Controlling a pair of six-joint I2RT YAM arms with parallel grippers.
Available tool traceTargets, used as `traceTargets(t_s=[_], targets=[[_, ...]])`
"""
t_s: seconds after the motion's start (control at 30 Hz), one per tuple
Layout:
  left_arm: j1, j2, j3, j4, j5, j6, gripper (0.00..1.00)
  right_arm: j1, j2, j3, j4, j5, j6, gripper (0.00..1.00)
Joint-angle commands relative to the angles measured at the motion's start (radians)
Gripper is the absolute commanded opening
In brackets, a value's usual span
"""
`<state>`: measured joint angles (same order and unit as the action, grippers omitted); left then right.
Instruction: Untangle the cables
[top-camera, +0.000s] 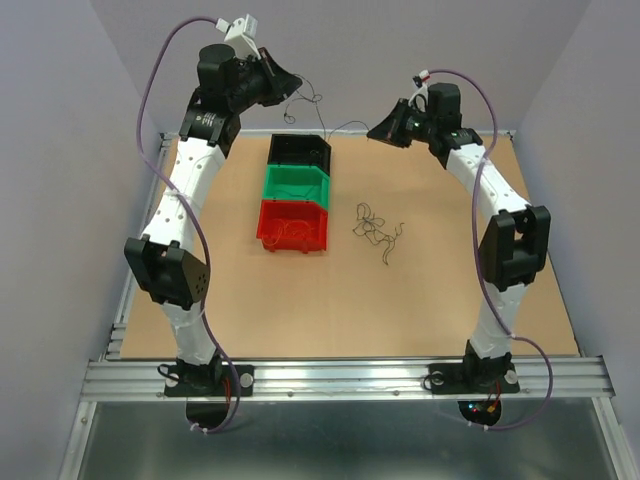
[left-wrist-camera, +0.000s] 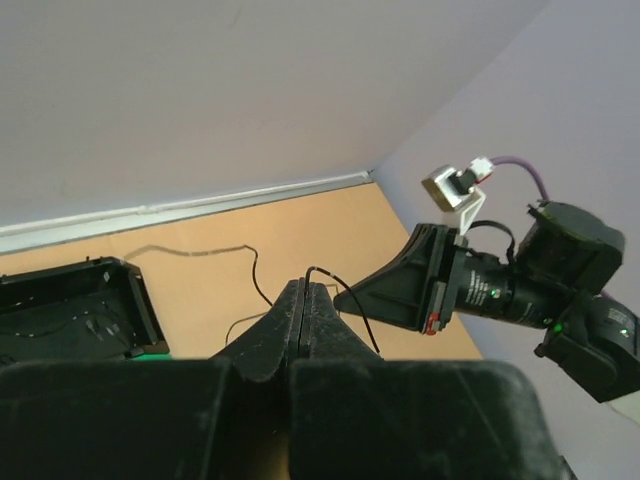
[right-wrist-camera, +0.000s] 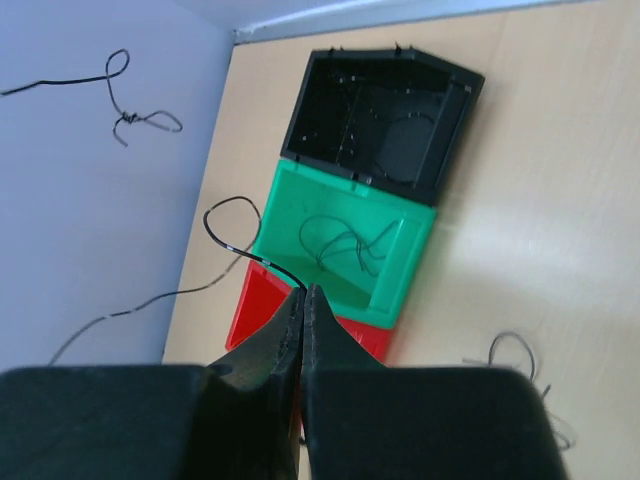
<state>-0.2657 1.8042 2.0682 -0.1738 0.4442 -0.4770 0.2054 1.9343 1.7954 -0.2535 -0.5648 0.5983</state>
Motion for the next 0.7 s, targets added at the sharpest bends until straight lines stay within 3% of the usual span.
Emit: traceTargets(t_s=[0.0,0.43,0.67], targets=[[0.016,0.040,0.064,0.068,-0.001,0.028,0.00,0.018,0.108,0.188,0.037,-0.015,0.043,0.00],[0.094,0.296,0.164,0.074,0.045,0.026,0.00,0.104,0.434,0.588,0.054,0.049,0.089,0.01],[0.108,0.428,0.175,0.054,0.071,0.015,0.00,0.144,0.499,0.575,0.085,0.083,0.107,0.01]])
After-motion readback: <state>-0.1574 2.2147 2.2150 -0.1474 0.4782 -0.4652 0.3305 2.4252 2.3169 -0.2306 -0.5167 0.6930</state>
